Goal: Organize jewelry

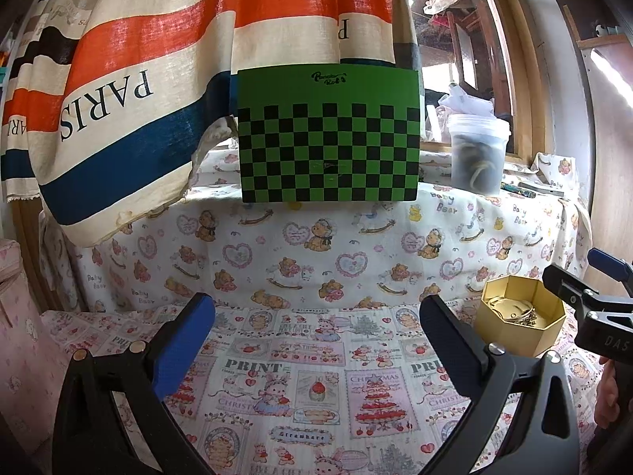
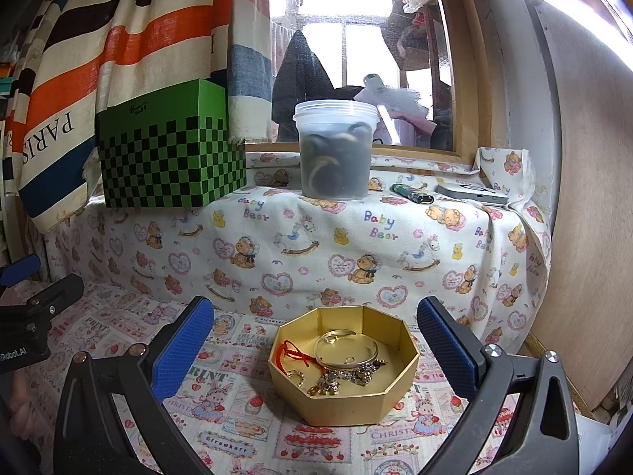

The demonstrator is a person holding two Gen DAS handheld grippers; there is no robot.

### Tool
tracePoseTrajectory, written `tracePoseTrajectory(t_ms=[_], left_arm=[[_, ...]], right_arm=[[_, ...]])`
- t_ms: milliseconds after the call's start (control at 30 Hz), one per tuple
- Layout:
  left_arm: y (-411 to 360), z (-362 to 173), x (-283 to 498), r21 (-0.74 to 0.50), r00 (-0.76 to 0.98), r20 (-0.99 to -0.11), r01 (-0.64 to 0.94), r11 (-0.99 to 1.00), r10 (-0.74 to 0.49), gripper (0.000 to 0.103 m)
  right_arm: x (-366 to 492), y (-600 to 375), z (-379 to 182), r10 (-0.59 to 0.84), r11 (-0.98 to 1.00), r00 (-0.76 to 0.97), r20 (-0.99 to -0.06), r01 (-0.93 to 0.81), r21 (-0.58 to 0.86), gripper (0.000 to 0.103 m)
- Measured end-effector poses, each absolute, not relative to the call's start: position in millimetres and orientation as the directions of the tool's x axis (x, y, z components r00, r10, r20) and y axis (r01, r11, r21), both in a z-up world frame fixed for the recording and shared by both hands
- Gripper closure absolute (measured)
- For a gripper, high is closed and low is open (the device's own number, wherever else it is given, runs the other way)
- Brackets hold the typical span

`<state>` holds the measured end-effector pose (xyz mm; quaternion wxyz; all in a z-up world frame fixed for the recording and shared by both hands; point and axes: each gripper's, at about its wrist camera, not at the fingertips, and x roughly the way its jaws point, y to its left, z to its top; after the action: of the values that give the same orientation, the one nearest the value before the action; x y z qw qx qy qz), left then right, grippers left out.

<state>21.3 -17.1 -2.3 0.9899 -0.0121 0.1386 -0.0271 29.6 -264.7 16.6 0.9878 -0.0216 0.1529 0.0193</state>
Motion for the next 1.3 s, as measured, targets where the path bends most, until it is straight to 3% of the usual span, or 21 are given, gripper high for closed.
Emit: tracePoseTrajectory(t_ms=[1300], left_arm=[[-16.2, -1.9, 20.8, -0.035, 0.961, -0.273, 0.047, 0.998, -0.055, 0.0]], right_arm=[[28.8, -264.4, 16.8, 0.026, 0.999, 0.954, -0.3, -0.039, -0.036, 0.0]])
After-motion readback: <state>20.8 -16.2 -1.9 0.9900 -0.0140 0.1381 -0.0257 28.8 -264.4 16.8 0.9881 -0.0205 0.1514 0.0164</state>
